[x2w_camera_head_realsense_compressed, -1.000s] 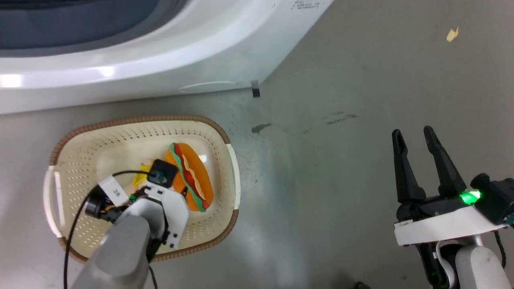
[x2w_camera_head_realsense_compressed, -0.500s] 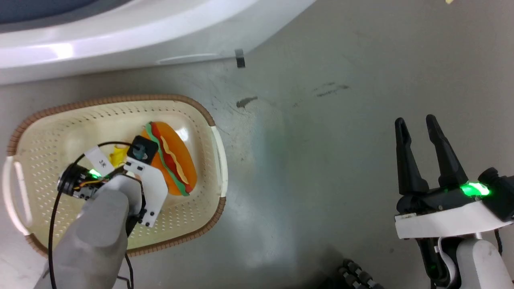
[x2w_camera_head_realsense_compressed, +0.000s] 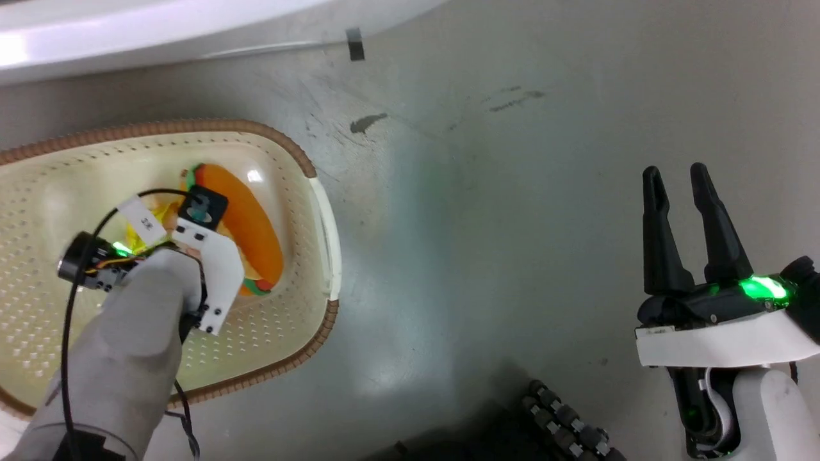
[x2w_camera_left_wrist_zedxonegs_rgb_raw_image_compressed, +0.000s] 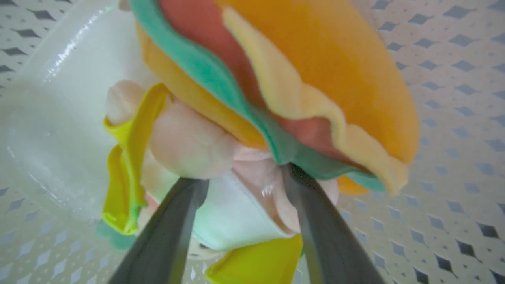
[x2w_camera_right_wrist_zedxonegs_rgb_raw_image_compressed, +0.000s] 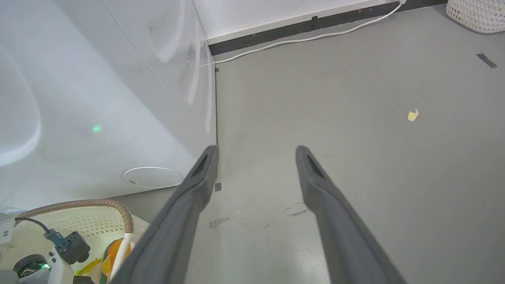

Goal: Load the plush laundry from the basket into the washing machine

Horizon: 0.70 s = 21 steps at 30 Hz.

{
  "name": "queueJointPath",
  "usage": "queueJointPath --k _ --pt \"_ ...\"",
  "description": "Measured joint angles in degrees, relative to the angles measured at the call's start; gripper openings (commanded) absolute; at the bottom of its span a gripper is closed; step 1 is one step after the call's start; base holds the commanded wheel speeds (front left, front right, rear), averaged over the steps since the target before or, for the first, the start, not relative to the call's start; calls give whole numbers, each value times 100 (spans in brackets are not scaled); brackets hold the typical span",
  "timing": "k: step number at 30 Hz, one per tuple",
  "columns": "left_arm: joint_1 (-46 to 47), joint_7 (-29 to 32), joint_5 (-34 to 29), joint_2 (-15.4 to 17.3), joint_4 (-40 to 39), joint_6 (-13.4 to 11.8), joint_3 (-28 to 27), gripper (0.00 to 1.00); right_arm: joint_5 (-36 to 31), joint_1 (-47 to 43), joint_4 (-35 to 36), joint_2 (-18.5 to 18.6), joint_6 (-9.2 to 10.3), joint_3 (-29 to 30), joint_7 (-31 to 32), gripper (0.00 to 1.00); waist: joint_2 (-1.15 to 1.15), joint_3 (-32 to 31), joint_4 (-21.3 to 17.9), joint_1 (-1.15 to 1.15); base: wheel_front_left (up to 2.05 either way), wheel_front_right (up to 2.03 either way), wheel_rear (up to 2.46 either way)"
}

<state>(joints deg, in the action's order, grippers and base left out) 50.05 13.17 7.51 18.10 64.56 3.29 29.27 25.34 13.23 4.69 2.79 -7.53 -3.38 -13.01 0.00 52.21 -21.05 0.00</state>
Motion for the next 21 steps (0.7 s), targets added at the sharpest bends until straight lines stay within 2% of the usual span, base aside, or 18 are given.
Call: queueJointPath --k 6,13,16,21 --pt "171 -69 203 141 346 85 129 0 189 190 -16 1 -1 -68 -82 100 0 138 -229 -1 0 0 0" --pt "144 -534 689 343 772 -15 -33 0 353 440 -68 -1 0 -279 -162 100 0 28 -562 0 0 0 0" --pt "-80 -864 804 290 810 -11 -60 0 269 437 -102 -1 -1 -212 -172 100 0 -200 -638 0 0 0 0" --pt "-509 -1516 937 -53 766 94 -55 0 -59 270 -113 3 0 -92 -172 100 0 -792 -576 0 0 0 0"
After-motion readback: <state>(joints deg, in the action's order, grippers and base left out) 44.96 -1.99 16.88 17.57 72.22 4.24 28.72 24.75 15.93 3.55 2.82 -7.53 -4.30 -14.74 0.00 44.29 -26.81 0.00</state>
